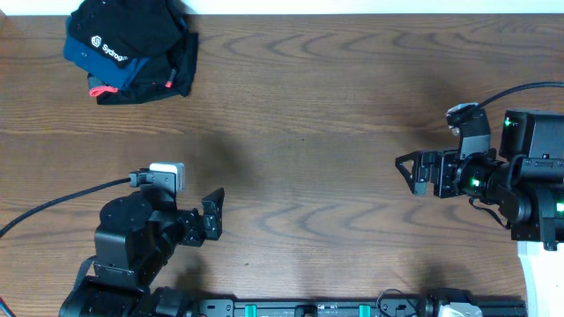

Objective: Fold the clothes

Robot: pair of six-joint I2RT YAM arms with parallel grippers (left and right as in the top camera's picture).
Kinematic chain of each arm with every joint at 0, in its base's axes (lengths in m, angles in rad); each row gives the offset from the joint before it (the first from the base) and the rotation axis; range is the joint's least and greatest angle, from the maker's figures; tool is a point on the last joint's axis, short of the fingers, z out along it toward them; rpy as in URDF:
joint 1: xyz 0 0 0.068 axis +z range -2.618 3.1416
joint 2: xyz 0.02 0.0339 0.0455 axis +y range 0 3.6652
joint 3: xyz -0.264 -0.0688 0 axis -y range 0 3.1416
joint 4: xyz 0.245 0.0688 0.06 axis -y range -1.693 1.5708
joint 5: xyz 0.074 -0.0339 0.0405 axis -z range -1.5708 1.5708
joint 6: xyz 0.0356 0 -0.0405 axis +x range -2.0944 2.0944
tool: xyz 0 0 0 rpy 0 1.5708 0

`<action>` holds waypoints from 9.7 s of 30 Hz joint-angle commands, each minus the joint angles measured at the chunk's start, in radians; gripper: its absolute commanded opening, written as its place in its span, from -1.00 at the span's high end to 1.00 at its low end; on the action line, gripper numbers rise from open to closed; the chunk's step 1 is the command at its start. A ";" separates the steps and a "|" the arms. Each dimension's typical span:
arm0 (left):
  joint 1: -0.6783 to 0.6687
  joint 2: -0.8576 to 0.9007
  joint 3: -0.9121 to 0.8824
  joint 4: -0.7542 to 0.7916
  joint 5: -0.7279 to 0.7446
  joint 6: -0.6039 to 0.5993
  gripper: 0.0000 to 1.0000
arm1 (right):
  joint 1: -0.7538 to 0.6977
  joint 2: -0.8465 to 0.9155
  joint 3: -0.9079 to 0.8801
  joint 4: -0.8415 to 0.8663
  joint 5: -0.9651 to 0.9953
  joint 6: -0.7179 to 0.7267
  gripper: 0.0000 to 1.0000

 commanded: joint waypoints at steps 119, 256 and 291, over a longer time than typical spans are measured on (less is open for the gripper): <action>-0.003 0.002 0.003 0.003 0.011 -0.010 -0.96 | 0.055 -1.057 -1.241 1.098 0.488 0.099 -0.99; 0.263 -0.560 -0.856 0.799 0.234 0.280 -0.96 | 0.050 -1.057 -1.241 1.098 0.488 0.100 -0.98; 0.263 -0.560 -0.856 0.799 0.234 0.280 -0.96 | 0.050 -1.057 -1.241 1.098 0.488 0.100 -0.98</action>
